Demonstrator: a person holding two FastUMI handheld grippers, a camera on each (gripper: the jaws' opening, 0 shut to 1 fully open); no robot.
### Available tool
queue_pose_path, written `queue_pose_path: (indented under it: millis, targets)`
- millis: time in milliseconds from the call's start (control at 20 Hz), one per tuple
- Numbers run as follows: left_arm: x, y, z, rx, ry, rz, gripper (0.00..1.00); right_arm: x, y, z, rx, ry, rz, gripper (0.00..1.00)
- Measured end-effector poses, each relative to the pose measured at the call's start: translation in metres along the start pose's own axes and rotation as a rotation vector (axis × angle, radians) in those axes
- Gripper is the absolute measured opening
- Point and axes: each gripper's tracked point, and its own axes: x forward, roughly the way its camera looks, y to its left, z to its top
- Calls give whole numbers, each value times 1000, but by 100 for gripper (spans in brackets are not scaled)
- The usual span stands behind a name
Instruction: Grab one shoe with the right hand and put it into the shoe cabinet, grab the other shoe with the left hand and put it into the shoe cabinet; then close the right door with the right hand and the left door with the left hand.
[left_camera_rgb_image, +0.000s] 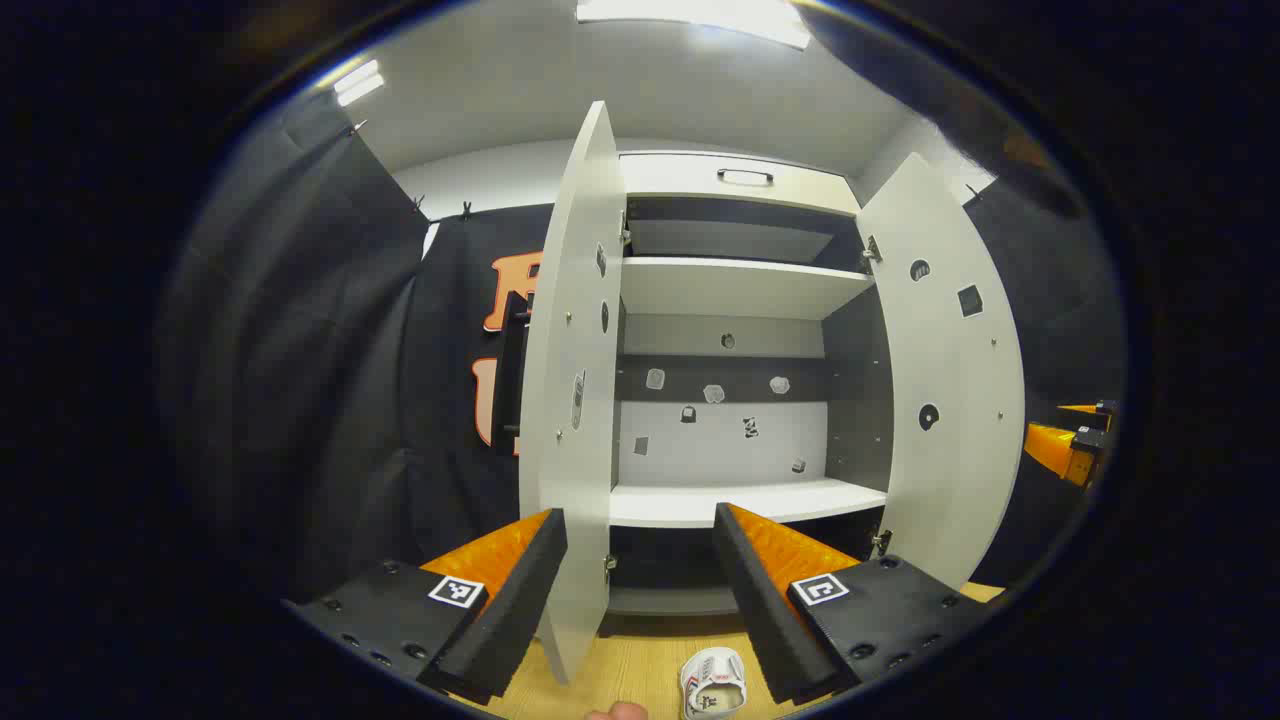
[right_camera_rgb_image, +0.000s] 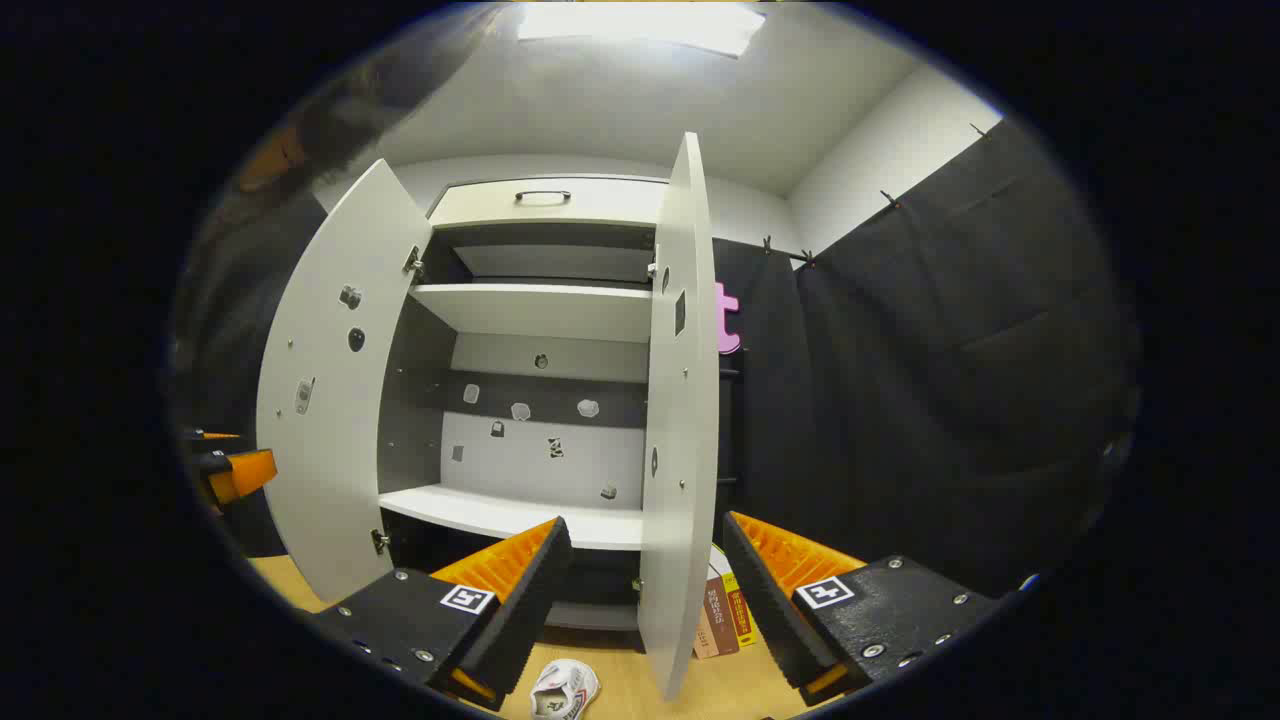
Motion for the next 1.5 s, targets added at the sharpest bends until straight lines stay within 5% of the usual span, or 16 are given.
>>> queue_pose_path:
  millis: [1000,1500]
  targets:
    - [-8,-11,-6,-5,18,-11,94,-4,63,-10,71,35,135,94]
    - [-18,6,-9,-5,25,22,96,13,102,-143,31,265,200,94]
